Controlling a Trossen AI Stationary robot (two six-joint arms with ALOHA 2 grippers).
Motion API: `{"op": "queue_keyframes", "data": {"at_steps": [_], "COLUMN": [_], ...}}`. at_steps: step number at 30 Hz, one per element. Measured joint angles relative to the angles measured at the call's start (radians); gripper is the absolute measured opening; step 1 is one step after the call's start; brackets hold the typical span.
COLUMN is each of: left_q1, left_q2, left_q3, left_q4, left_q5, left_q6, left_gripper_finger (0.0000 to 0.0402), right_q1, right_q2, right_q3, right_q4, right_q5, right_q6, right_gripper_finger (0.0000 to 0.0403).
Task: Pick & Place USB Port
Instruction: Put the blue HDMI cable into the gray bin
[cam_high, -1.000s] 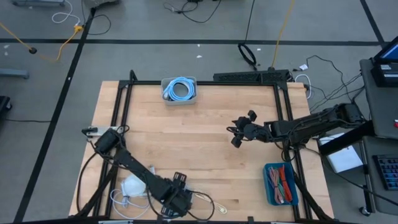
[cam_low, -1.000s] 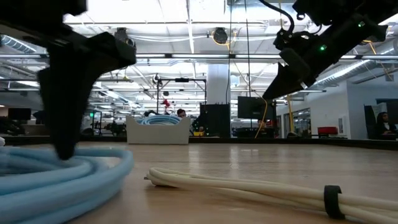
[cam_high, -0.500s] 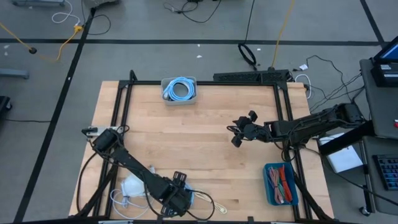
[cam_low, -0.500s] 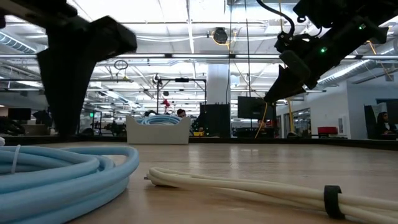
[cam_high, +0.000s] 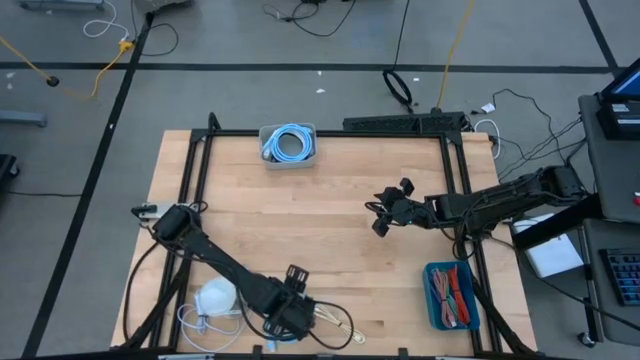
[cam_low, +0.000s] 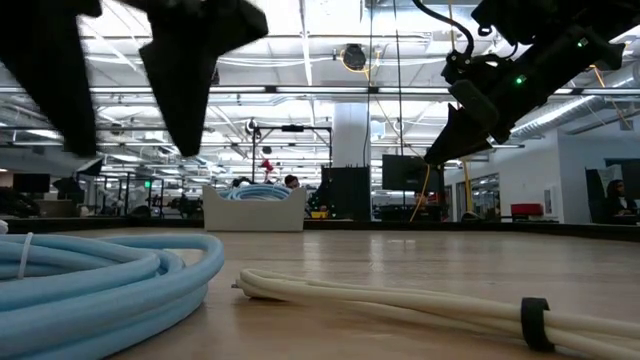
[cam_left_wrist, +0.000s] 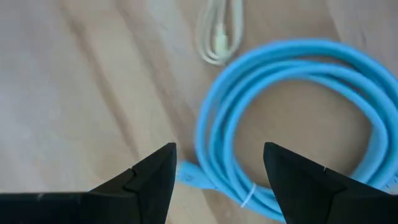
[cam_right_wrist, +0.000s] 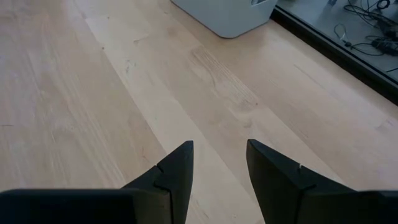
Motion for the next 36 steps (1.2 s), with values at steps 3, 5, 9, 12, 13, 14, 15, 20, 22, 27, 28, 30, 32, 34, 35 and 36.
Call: {"op": "queue_keyframes", "data": {"at_steps": [3,5,9,12,13,14,15,20,22,27,28,30,32,34,35,36], "left_q1": [0.001,0.002,0.002,0.011,0.012,0.013,0.014,0.008,0.005,0.003,0.003,0.003,0.003,0.003,0.003,0.003], "left_q2": [0.022,0.032,0.048,0.048,0.048,0.049,0.049,0.049,0.049,0.063,0.068,0.083,0.102,0.116,0.121,0.126], "left_q3": [0.000,0.000,0.000,0.000,0.000,0.000,0.000,0.000,0.000,0.000,0.000,0.000,0.000,0.000,0.002,0.002], "left_q4": [-0.028,-0.049,-0.080,-0.081,-0.081,-0.081,-0.079,-0.016,-0.006,0.011,0.014,0.025,0.022,0.020,0.018,0.015], "left_q5": [0.024,0.028,0.021,0.020,0.021,0.021,0.022,0.050,0.052,0.067,0.070,0.082,0.089,0.094,0.095,0.097], "left_q6": [0.029,0.052,0.089,0.085,0.082,0.081,0.081,0.080,0.080,0.079,0.078,0.078,0.081,0.081,0.081,0.081], "left_gripper_finger": [0.0244,0.0244,0.0243,0.0243,0.0243,0.0243,0.0243,0.0243,0.0243,0.0243,0.0243,0.0243,0.0243,0.0243,0.0243,0.0243], "right_q1": [0.000,0.000,0.000,0.000,0.000,0.000,0.000,0.000,0.000,0.000,0.000,0.000,0.000,0.000,0.000,0.000], "right_q2": [0.000,0.000,0.000,0.000,0.000,0.000,0.000,0.000,0.000,0.000,0.000,0.000,0.000,0.000,0.000,0.000], "right_q3": [0.000,0.000,0.000,0.000,0.000,0.000,0.000,0.000,0.000,0.000,0.000,0.000,0.000,0.000,0.000,0.000], "right_q4": [0.000,-0.003,-0.005,-0.006,-0.008,-0.008,-0.008,-0.008,-0.008,-0.009,-0.010,-0.011,-0.016,-0.016,-0.017,-0.016], "right_q5": [0.000,0.000,0.000,0.000,0.000,0.000,0.000,0.003,0.004,0.004,0.004,0.004,0.004,0.004,0.004,0.004], "right_q6": [0.000,0.000,0.000,0.000,0.000,0.000,0.000,0.000,0.000,0.000,0.000,0.000,0.001,0.001,0.001,0.001], "right_gripper_finger": [0.0141,0.0141,0.0141,0.0141,0.0141,0.0141,0.0141,0.0141,0.0141,0.0141,0.0141,0.0141,0.0141,0.0141,0.0141,0.0141]}}
